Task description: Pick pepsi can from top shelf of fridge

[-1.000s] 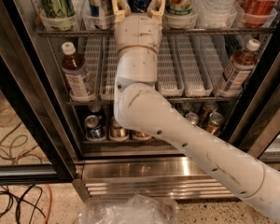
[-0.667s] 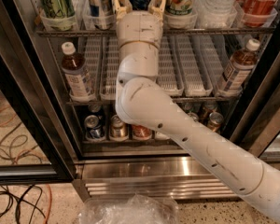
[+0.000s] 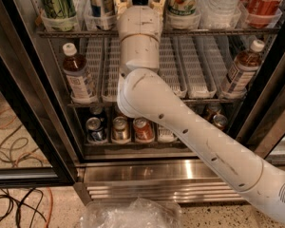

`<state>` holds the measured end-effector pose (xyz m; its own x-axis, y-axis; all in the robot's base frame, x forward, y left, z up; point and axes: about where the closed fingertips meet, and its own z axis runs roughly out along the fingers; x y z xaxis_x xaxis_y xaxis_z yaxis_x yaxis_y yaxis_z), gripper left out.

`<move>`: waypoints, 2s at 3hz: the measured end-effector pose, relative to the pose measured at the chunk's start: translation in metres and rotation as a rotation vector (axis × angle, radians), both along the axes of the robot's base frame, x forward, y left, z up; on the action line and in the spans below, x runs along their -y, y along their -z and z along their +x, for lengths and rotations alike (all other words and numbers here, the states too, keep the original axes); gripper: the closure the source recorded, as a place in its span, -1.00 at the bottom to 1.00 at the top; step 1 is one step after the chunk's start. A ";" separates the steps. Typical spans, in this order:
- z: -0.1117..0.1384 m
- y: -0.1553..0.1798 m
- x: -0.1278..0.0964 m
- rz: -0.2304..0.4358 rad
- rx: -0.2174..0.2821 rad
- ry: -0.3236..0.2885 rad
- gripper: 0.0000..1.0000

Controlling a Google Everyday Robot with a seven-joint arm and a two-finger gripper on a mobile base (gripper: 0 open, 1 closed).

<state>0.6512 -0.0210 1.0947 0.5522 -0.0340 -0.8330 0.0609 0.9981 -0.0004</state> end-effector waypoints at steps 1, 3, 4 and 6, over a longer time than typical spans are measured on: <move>0.009 0.002 -0.001 0.011 -0.012 0.002 -0.01; 0.009 0.002 -0.001 0.012 -0.012 0.002 0.94; 0.009 0.002 -0.001 0.012 -0.012 0.002 1.00; 0.003 -0.011 -0.002 -0.002 0.059 -0.012 1.00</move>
Offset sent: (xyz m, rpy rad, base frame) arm 0.0080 0.0011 -0.0019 0.0099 0.0105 -0.0020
